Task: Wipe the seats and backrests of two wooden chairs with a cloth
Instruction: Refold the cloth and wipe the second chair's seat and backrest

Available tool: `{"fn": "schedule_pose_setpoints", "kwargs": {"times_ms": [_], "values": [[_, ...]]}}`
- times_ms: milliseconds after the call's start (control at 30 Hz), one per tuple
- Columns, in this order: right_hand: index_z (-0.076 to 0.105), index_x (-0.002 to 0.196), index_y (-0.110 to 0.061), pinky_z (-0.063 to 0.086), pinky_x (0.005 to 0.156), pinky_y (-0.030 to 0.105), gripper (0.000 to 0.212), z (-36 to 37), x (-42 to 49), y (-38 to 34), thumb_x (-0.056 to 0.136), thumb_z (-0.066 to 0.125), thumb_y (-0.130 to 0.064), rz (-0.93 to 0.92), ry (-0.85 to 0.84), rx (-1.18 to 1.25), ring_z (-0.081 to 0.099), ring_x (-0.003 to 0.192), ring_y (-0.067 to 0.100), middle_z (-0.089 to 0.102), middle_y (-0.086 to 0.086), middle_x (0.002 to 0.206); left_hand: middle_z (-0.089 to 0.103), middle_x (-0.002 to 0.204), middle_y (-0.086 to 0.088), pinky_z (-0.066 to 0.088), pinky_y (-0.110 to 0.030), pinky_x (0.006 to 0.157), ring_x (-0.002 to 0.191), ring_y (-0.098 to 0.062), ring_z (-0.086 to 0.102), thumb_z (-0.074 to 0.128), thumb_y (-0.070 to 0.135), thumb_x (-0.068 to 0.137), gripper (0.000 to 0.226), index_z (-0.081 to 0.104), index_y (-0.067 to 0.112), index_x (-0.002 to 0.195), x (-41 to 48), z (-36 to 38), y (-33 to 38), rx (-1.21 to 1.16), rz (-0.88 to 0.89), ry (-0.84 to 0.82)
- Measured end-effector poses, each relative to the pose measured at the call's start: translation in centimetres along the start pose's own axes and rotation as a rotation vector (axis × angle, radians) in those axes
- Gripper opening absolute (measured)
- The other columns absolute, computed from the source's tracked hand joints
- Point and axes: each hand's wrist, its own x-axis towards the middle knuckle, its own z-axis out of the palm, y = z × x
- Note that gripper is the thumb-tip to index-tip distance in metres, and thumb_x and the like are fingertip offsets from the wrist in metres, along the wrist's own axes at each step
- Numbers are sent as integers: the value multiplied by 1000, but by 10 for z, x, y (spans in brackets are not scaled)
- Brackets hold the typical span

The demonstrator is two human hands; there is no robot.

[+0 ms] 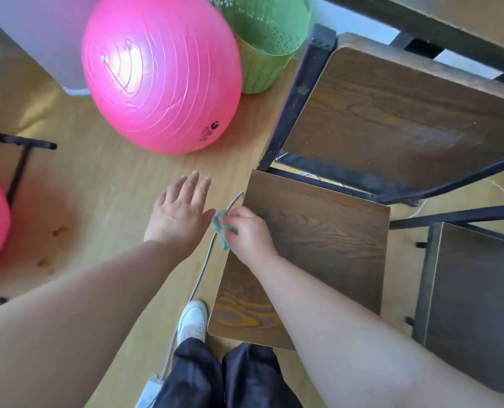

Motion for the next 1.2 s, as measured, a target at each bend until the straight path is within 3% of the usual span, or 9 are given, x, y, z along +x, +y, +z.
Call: {"fn": "schedule_pose_setpoints", "kwargs": {"times_ms": [133,267,467,733,1033,1200], "values": [[72,111,-11,51,84,31,27,-53,-9,-21,85,67,-5,-78,363,44,60,97,15,63,-2,109,13,162,-4,23,-40,115,146,-26,17,34,49,99,67,12,21,155,1,-31,-6,24,32,39],[72,113,-10,48,91,26,28,-135,-6,-58,86,66,-4,-229,677,-54,59,102,17,63,2,112,10,163,-3,19,-41,118,148,-25,12,33,49,99,67,10,22,155,8,-65,-5,0,63,93],[70,113,-3,45,89,26,23,-227,12,-95,93,60,-4,-511,934,-376,57,90,28,65,11,106,2,164,-1,15,-41,119,149,-24,4,25,50,101,65,1,24,155,25,-103,8,-12,112,165],[71,113,-7,53,81,36,24,-234,32,-85,91,62,-2,-583,890,-548,52,90,27,66,10,106,5,163,-1,16,-41,120,149,-24,5,27,48,102,63,3,24,155,41,-112,25,-92,139,199],[73,109,-6,53,80,34,22,-205,45,-69,95,57,-3,-632,1009,-543,50,88,25,68,12,102,2,164,0,14,-42,121,149,-23,2,23,51,101,64,0,25,155,42,-51,10,-71,92,76],[72,109,-6,53,79,32,22,-165,47,-35,93,58,-2,-595,875,-597,49,92,23,68,8,104,2,164,0,17,-42,120,149,-22,2,25,51,101,64,1,25,155,39,-28,5,-98,48,17]]}}
